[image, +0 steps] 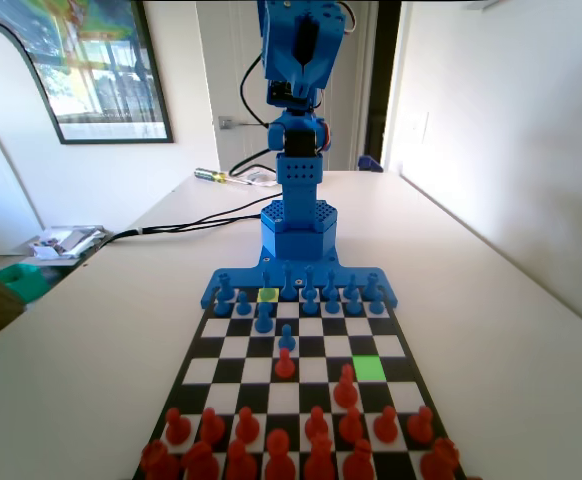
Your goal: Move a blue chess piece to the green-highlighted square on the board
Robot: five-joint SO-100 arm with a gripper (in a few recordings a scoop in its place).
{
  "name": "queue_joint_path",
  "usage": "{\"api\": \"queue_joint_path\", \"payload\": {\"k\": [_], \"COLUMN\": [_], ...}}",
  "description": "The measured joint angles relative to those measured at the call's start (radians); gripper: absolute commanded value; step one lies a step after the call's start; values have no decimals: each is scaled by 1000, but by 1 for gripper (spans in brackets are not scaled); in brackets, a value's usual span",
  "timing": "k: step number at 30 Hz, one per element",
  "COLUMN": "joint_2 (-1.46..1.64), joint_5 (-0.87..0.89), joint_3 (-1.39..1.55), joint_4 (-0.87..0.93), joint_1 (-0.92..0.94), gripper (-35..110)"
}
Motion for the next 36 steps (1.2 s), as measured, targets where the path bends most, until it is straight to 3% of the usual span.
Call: {"api": "queue_joint_path", "payload": {"k": [36], "joint_2": [0], "joint_5": [0], "joint_3": [0], "joint_4": [0], "joint_1": [-11], "gripper": [1]}}
